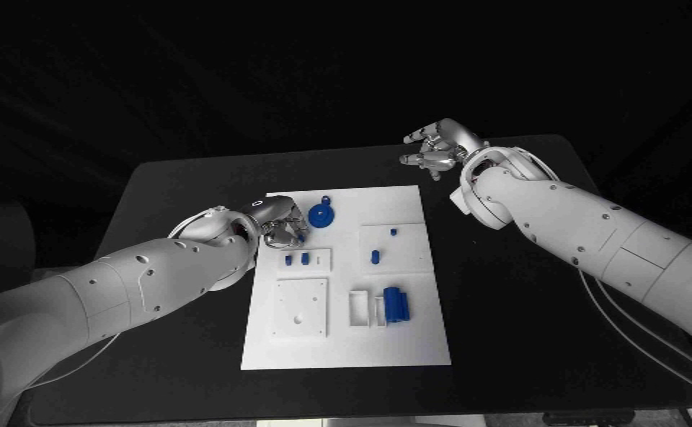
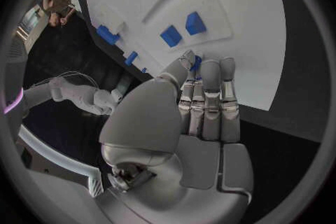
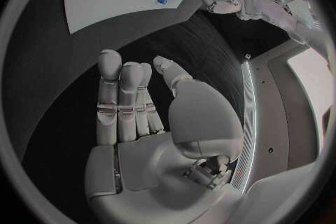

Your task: Assemble the parts on the task board

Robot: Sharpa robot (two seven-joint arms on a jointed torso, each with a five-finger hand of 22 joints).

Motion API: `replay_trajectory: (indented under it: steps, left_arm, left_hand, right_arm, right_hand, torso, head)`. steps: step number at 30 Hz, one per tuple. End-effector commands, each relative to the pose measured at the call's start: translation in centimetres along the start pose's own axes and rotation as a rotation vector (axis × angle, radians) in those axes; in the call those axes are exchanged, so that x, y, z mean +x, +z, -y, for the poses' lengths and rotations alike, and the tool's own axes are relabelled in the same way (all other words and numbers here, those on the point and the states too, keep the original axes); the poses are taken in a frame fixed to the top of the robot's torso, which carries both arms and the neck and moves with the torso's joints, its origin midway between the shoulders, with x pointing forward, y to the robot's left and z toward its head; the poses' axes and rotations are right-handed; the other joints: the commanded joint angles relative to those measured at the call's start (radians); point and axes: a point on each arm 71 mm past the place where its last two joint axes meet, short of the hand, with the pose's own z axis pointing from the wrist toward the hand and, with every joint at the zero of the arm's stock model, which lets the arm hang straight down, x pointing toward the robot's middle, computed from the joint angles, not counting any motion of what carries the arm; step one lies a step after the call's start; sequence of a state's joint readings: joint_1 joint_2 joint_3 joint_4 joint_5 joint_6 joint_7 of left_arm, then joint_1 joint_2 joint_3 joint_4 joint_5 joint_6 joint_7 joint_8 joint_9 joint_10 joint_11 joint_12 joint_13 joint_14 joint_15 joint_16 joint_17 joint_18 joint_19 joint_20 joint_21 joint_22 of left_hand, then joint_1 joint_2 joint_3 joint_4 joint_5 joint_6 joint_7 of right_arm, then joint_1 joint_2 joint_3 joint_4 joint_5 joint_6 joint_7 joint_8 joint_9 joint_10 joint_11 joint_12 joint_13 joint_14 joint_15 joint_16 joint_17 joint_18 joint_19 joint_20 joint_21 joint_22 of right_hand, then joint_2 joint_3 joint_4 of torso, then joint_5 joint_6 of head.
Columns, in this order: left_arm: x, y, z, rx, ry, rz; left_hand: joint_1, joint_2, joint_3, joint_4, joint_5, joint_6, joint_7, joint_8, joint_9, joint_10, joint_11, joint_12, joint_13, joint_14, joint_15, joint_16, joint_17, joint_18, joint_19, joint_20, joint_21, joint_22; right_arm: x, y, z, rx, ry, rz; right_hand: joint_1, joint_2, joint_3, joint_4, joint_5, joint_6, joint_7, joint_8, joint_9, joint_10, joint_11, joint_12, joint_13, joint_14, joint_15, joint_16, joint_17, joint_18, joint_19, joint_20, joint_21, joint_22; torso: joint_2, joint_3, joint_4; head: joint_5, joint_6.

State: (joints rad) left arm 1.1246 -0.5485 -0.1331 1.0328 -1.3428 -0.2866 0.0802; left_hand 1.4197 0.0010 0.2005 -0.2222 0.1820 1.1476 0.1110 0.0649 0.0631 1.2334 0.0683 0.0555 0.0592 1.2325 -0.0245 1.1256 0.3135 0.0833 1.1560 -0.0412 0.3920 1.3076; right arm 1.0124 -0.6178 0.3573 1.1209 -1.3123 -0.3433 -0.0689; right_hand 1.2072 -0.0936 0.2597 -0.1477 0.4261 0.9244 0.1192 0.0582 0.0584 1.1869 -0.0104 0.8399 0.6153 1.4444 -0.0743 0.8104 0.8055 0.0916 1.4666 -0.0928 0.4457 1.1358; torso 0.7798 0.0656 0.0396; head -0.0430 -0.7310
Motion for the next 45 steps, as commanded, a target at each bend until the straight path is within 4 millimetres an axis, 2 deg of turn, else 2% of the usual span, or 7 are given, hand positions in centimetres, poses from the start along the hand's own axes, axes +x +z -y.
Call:
replay_trajectory:
  steps: [1,11,26,31,34,38,45]
  left_arm:
    - [0.4,0.0,0.1,-0.003,0.000,-0.031]
    - [0.5,-0.1,-0.2,-0.020,0.004,-0.035]
    - [0.1,-0.3,-0.5,-0.020,0.002,0.000]
    - [-0.3,-0.6,-1.2,-0.036,-0.019,0.022]
    - [-0.7,-0.8,-1.9,-0.050,-0.046,0.045]
    - [-1.7,-1.1,-3.0,-0.080,-0.103,0.085]
    - [-4.2,-1.8,-5.1,-0.151,-0.252,0.146]
  left_hand:
    - [-0.002,-0.004,0.003,-0.005,-0.007,-0.020,0.004,-0.004,0.000,-0.025,0.008,0.003,0.000,-0.003,0.010,-0.007,-0.002,0.022,-0.011,0.004,-0.007,0.020]
    - [0.008,-0.046,-0.025,-0.001,-0.018,-0.109,0.004,-0.003,-0.001,-0.188,0.052,0.004,-0.001,-0.014,0.041,-0.006,-0.017,0.048,0.003,0.037,-0.034,0.013]
    - [0.058,-0.054,-0.079,0.034,-0.016,-0.123,0.000,-0.003,-0.001,-0.233,0.062,0.004,-0.001,-0.019,0.048,0.003,-0.038,0.054,0.021,0.046,-0.075,0.020]
    - [0.061,-0.052,-0.072,0.033,-0.013,-0.122,0.002,-0.003,-0.001,-0.210,0.057,0.005,-0.001,-0.024,0.044,-0.004,-0.044,0.054,0.018,0.044,-0.076,0.022]
    - [0.054,-0.046,-0.055,0.025,-0.013,-0.115,0.008,-0.003,-0.002,-0.172,0.049,0.005,-0.001,-0.030,0.039,-0.014,-0.049,0.050,0.007,0.039,-0.074,0.023]
    - [0.040,-0.044,-0.015,0.001,-0.008,-0.097,0.018,-0.003,-0.001,-0.115,0.038,0.005,-0.002,-0.071,0.031,-0.109,-0.087,0.029,-0.049,0.031,-0.094,0.022]
    - [0.027,-0.041,0.023,-0.027,-0.004,-0.091,0.024,-0.002,-0.001,-0.089,0.037,0.006,-0.002,-0.108,0.040,-0.308,-0.163,-0.002,-0.126,0.037,-0.169,0.000]
  right_arm:
    - [0.1,0.0,-0.1,-0.010,0.000,-0.010]
    - [0.0,0.0,0.0,-0.009,0.000,-0.009]
    - [0.0,-0.1,0.2,-0.012,-0.003,-0.023]
    - [0.2,-0.1,0.1,-0.039,0.000,-0.065]
    - [0.4,-0.1,0.1,-0.056,0.004,-0.099]
    - [0.7,-0.3,-0.2,-0.084,0.002,-0.153]
    - [1.5,-0.8,-1.0,-0.143,-0.090,-0.218]
  right_hand:
    - [-0.009,0.004,0.001,0.001,0.003,0.005,-0.001,0.001,0.002,-0.008,0.000,0.005,-0.001,0.003,-0.007,-0.005,-0.001,0.016,0.042,-0.008,0.003,-0.001]
    - [-0.011,0.004,0.001,0.002,0.004,0.001,0.000,0.001,0.001,-0.009,0.000,0.004,-0.002,0.003,-0.007,-0.006,-0.002,0.016,0.041,-0.007,0.001,-0.005]
    - [-0.008,0.001,-0.003,-0.001,-0.001,0.001,-0.001,0.001,0.002,-0.011,0.001,-0.004,-0.008,0.001,-0.006,-0.009,-0.003,0.015,0.040,-0.007,-0.008,-0.010]
    - [-0.007,-0.002,0.019,-0.017,-0.020,0.034,-0.001,0.000,0.002,0.004,0.006,-0.202,-0.134,-0.028,0.004,-0.044,-0.032,0.023,0.009,0.003,-0.144,-0.073]
    - [-0.021,-0.006,0.062,-0.033,-0.030,0.059,0.007,0.005,0.002,0.078,0.025,-0.507,-0.368,-0.046,0.020,-0.049,-0.044,0.029,0.002,0.015,-0.171,-0.088]
    - [-0.012,0.006,0.095,-0.053,-0.063,0.094,0.014,0.003,0.004,0.016,0.070,-0.695,-0.513,-0.050,0.038,-0.042,-0.048,0.043,0.009,0.028,-0.177,-0.089]
    - [-0.007,0.001,0.164,-0.093,-0.089,0.143,0.009,0.004,0.005,0.018,0.084,-0.778,-0.555,-0.050,0.046,-0.016,-0.052,0.070,0.022,0.044,-0.172,-0.072]
  torso:
    - [0.000,0.0002,-0.0002]
    - [0.000,-0.0005,0.0000]
    - [0.000,-0.0012,0.0003]
    - [0.000,-0.0011,-0.0002]
    - [0.000,-0.0009,-0.0002]
    - [-0.001,-0.0007,0.0007]
    - [-0.001,-0.0012,0.0018]
  head:
    - [0.000,-0.001]
    - [0.000,0.000]
    - [0.003,0.001]
    - [0.003,0.005]
    - [0.003,0.008]
    - [0.005,0.012]
    - [0.010,0.016]
